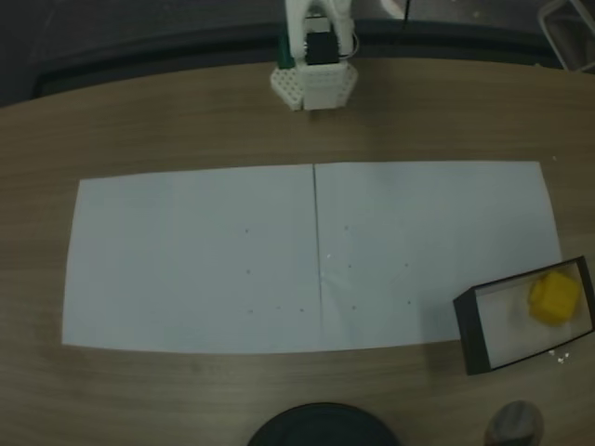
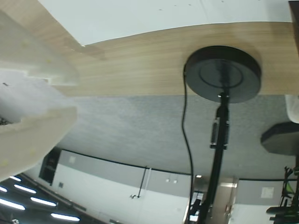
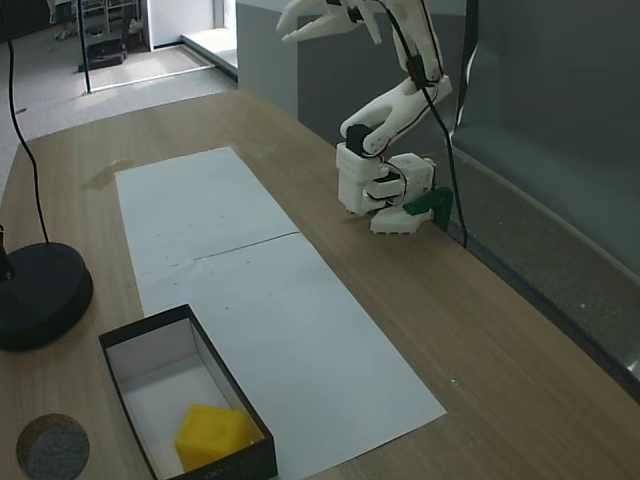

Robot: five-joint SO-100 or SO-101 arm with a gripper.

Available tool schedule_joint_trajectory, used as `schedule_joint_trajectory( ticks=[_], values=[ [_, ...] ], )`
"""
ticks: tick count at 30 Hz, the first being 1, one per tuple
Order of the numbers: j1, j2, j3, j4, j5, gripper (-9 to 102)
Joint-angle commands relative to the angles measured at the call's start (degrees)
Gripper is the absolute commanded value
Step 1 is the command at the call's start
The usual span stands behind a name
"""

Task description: Grab a yellow square and put it in the box.

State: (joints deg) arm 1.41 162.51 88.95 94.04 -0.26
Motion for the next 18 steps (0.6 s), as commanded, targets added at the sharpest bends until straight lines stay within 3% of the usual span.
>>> schedule_joint_trajectory(
  ticks=[1, 7, 18],
  values=[
    [3.7, 14.8, 12.6, -7.2, -1.3, 0],
    [6.8, 27.9, 32.3, -17.1, -5.1, 0],
    [6.2, 29.5, 62.2, -34.1, -5.6, 0]
  ],
)
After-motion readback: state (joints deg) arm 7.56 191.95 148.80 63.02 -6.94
